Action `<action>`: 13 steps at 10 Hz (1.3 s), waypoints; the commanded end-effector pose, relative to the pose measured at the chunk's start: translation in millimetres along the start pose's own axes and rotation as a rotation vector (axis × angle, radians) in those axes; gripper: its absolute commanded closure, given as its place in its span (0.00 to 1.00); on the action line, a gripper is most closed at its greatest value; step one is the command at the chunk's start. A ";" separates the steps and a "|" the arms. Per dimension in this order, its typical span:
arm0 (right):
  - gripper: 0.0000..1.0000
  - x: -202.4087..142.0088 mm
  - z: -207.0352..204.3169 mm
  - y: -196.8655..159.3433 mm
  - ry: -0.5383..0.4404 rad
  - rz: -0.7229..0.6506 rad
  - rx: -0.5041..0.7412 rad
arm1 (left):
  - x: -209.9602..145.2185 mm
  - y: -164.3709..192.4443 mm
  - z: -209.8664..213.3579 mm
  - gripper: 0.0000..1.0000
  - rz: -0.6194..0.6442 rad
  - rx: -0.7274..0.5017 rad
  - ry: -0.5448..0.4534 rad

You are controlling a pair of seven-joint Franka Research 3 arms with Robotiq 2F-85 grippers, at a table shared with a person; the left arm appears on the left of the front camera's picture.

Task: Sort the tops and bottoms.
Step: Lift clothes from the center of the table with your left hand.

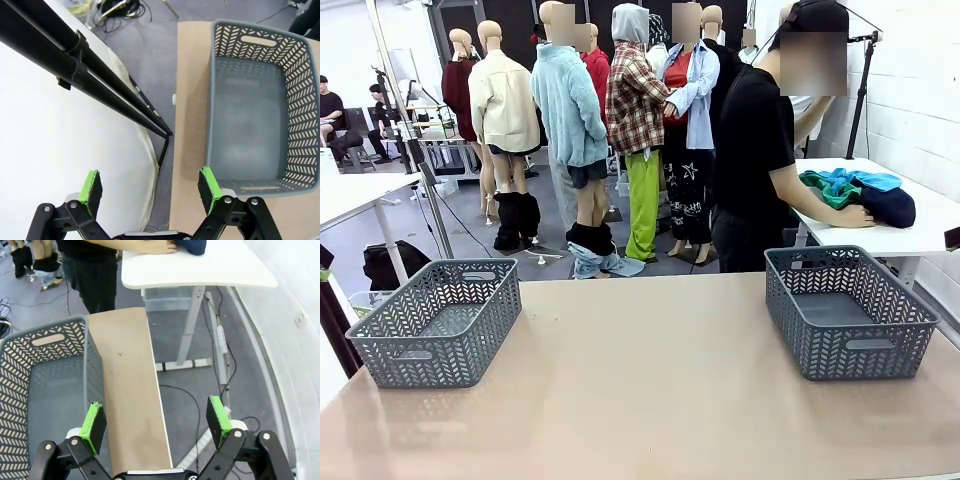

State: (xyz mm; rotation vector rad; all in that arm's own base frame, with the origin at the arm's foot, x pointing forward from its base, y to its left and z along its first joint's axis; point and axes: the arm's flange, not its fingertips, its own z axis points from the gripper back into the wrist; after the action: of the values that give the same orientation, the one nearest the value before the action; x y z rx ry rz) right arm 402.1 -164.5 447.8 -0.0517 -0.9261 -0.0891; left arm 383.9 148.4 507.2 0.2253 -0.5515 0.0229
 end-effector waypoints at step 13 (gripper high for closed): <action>0.00 1.8 3.3 1.7 0.002 0.008 -0.006 | -3.4 -0.6 0.6 0.00 -0.002 0.013 0.004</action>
State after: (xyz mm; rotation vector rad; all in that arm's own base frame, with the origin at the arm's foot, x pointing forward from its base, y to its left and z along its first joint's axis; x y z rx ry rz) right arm 402.1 -164.4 448.0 -0.0522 -0.9263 -0.0886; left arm 383.7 148.3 506.6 0.2249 -0.5504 0.0227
